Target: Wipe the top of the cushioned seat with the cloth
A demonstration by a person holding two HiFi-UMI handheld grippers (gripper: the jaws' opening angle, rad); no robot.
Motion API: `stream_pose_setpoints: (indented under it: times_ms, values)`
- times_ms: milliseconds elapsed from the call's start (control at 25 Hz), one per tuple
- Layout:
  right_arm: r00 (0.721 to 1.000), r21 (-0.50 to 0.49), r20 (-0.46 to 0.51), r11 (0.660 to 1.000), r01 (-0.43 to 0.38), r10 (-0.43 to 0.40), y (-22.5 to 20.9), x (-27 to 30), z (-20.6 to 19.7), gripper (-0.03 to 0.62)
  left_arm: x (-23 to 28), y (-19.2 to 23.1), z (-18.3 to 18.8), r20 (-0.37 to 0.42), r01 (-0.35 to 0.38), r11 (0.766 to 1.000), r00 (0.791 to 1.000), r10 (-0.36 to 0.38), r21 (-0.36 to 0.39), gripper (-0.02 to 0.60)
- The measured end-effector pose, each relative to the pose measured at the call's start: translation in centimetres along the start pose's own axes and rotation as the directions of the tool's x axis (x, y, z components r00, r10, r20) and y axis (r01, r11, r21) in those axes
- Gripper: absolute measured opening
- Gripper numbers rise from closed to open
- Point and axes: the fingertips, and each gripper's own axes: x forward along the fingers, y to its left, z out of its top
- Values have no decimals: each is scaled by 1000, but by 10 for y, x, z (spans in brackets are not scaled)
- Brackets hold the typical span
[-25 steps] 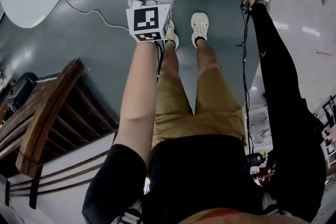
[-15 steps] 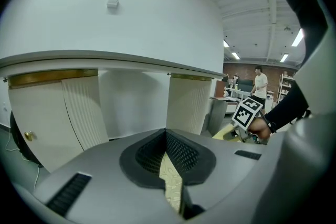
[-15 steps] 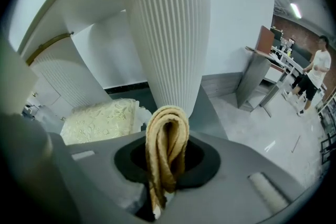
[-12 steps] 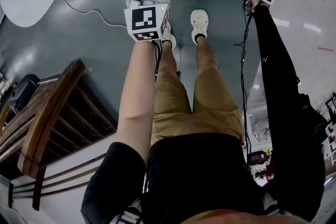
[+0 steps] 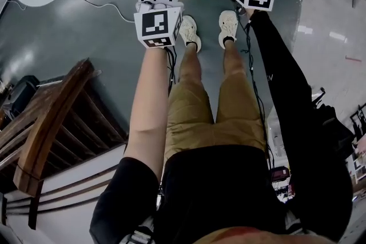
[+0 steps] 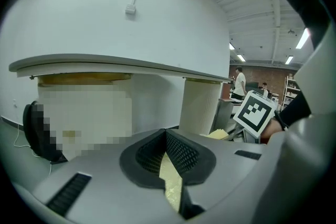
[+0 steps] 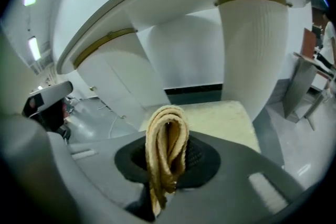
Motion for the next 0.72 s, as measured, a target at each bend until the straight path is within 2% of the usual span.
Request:
stream_pose_setpoints:
  times_ms: [160,240,320,440,720]
  values:
    - [978,-44,-52,978,-205,203,105,29,-20,55,-20,33,-4,0,-35,999,999,35,2,8]
    - [966,-69,-109,968,-242,234,134,45,-36,55,-26,43,-8,-4,-49,999,999,49,-1,8]
    - [964,-111,-171,968,-224,203,147,65,-56,55,-31,49,-16,-11,-57,998,998,57,-8,6]
    - [965,-142,-234,978,-152,116,145,86,-76,55,-39,60,-23,-12,-69,997,998,69,-27,7]
    - [972,-128,-234,991,-36,6,80,82,-75,55,-30,43,-23,-15,-50,998,999,49,-40,6]
